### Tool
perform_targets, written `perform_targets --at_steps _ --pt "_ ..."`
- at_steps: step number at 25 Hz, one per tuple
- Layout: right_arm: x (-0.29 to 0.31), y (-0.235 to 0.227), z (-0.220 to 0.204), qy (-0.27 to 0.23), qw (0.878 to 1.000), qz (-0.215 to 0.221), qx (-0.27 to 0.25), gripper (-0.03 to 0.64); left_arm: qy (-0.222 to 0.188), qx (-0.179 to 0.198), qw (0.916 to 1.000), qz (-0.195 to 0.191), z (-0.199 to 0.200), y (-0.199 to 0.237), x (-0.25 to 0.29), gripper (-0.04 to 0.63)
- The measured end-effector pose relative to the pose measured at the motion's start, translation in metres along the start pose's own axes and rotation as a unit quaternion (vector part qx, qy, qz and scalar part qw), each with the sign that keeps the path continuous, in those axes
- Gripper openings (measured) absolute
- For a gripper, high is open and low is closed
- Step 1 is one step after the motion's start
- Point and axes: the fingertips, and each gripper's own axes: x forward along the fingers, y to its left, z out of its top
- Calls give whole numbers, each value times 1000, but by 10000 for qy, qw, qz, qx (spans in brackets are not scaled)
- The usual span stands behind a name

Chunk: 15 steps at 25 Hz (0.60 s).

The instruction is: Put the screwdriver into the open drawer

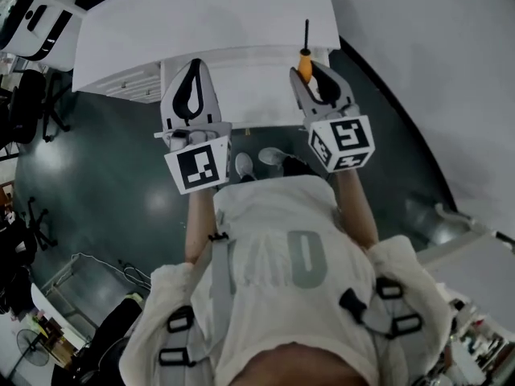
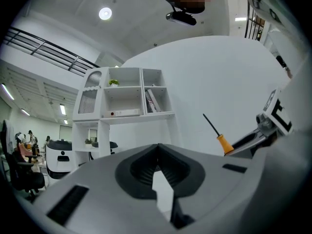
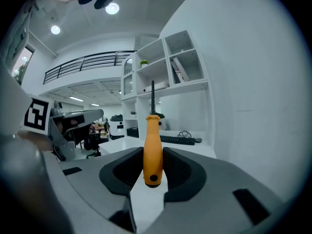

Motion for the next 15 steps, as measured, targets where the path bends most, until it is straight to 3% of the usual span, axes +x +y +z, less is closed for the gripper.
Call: perform_targets --at_steps 8,15 --pt "48 3 -51 880 9910 713 -710 118 145 99 9990 412 -9 19 -9 6" --pt "77 21 -110 1893 9622 1450 -1314 118 263 130 9958 864 -17 41 -22 6"
